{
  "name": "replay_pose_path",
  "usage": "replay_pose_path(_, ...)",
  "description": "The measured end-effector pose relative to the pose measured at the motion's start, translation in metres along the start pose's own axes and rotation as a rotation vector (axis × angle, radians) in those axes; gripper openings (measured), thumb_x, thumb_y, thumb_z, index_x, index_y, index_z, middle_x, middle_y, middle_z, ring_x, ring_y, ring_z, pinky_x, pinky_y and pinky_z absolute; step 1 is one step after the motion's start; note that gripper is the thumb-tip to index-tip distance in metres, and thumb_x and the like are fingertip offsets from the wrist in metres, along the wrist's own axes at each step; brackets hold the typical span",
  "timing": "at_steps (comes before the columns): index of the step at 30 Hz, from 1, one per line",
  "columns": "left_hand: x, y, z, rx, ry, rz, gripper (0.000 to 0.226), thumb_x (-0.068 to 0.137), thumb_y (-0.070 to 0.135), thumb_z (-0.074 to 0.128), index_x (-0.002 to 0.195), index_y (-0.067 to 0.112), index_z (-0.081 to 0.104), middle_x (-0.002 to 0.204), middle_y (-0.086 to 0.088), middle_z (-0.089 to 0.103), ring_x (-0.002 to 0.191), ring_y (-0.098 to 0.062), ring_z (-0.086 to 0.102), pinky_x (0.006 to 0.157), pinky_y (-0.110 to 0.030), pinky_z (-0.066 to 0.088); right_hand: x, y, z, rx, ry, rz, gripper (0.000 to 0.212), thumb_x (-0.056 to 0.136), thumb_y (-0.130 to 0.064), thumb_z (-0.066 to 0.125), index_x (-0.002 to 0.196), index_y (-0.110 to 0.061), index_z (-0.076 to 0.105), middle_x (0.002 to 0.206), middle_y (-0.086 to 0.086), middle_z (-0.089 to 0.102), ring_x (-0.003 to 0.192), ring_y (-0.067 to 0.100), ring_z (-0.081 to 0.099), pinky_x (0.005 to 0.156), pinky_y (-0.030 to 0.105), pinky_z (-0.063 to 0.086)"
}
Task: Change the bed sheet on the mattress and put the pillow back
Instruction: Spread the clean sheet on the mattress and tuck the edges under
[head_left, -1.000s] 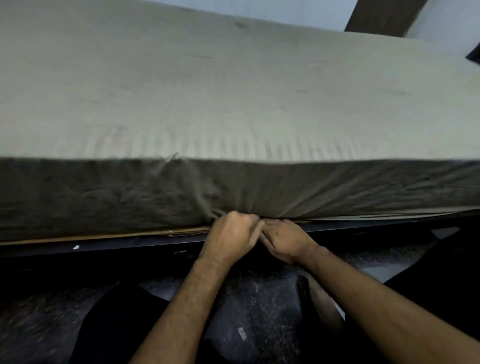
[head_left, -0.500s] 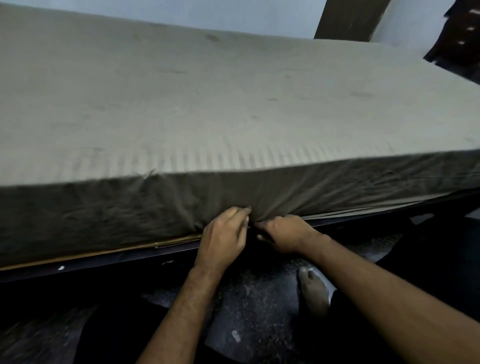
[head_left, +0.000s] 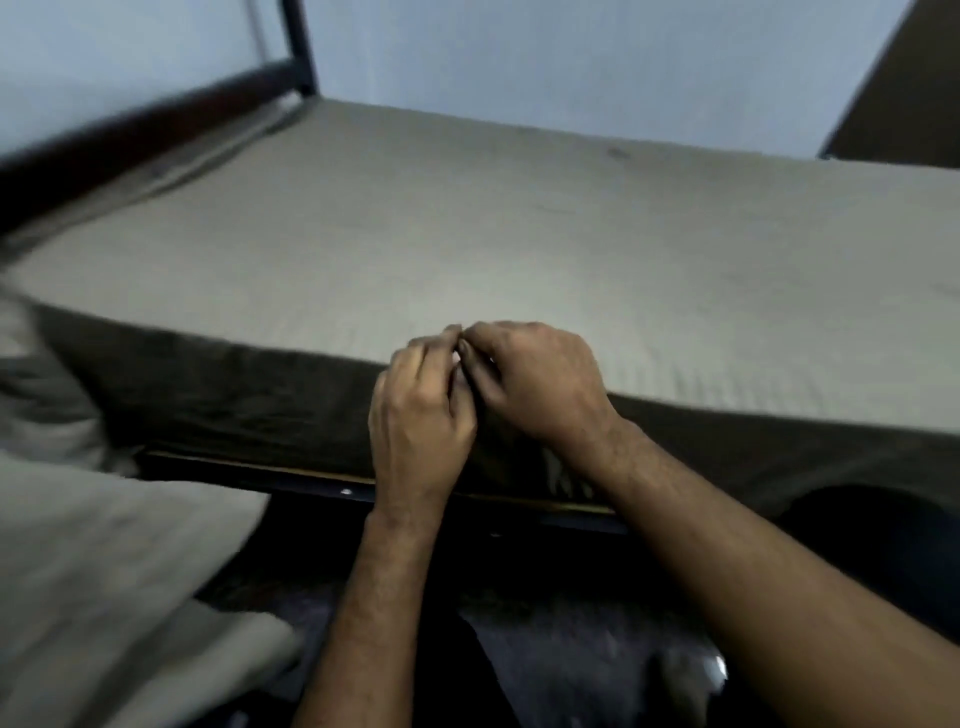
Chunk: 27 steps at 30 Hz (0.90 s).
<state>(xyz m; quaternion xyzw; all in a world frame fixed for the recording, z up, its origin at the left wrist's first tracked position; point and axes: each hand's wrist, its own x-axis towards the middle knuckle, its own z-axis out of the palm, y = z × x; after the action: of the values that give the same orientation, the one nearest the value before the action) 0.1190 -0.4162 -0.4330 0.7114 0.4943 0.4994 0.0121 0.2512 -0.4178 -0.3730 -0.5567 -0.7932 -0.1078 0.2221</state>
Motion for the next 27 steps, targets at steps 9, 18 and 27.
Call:
replay_pose_path(9, 0.108, -0.067, -0.13, 0.302, 0.277, -0.443, 0.038, 0.094, 0.013, 0.057, 0.131, 0.009, 0.062, 0.129, -0.013, 0.061, 0.123, -0.031, 0.056, 0.104, -0.038, 0.04, 0.156, -0.091, 0.072, 0.272, -0.414, -0.293, 0.031, 0.101, -0.038, 0.047, 0.117, -0.018, 0.064, 0.123, 0.004, 0.062, 0.111, 0.026, 0.061, 0.09, 0.045, 0.054)
replay_pose_path(18, 0.1, -0.183, -0.22, 0.535, -0.107, -0.84, 0.028, 0.095, 0.017, 0.056, 0.118, 0.003, 0.063, 0.12, -0.023, 0.066, 0.115, -0.041, 0.061, 0.095, -0.043, 0.049, 0.219, -0.169, 0.132, 0.263, -0.454, -0.445, 0.062, 0.099, -0.06, 0.04, 0.15, -0.025, 0.037, 0.156, 0.008, 0.034, 0.141, 0.032, 0.037, 0.113, 0.054, 0.034)
replay_pose_path(27, 0.055, -0.259, -0.191, 0.227, 0.019, -0.812, 0.073, 0.087, 0.055, 0.065, 0.145, 0.016, 0.049, 0.141, -0.003, 0.059, 0.131, -0.018, 0.056, 0.113, -0.039, 0.043, 0.258, -0.203, 0.17, 0.274, -0.515, -0.643, 0.063, 0.103, -0.058, 0.016, 0.161, -0.037, 0.001, 0.17, -0.011, -0.005, 0.156, 0.021, 0.002, 0.118, 0.066, 0.007)
